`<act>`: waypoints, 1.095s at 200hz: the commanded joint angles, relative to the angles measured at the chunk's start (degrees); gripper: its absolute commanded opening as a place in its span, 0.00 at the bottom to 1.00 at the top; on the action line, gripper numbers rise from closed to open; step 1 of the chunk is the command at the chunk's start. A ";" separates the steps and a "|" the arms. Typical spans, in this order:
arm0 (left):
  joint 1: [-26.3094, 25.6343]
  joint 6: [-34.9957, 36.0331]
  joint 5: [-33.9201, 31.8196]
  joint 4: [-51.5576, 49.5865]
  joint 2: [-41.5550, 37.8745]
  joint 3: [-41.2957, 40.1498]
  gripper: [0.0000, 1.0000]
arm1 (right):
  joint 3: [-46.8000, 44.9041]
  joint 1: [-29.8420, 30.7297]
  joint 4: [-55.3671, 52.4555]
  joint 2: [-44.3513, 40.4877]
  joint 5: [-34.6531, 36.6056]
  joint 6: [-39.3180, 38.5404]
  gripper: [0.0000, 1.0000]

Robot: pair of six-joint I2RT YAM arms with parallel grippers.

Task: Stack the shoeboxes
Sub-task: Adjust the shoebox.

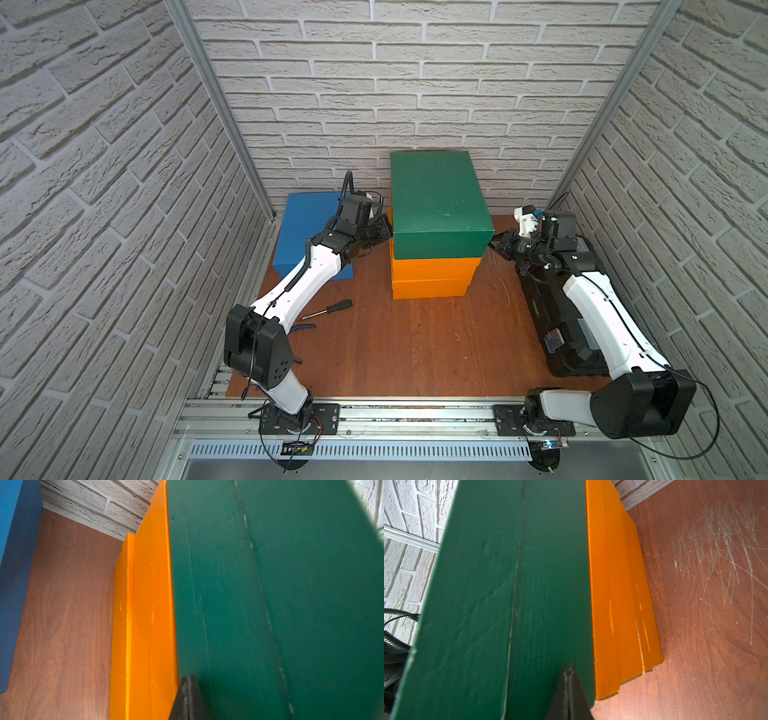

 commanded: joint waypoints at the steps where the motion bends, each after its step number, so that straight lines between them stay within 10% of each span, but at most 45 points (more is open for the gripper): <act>1: 0.31 0.65 0.05 1.48 -0.56 0.50 0.00 | 1.00 1.21 2.85 0.04 -2.13 0.54 0.03; 219: 2.00 -1.44 -0.28 3.41 -8.29 -7.97 0.00 | 2.77 0.34 -1.81 -1.58 1.03 -1.88 0.03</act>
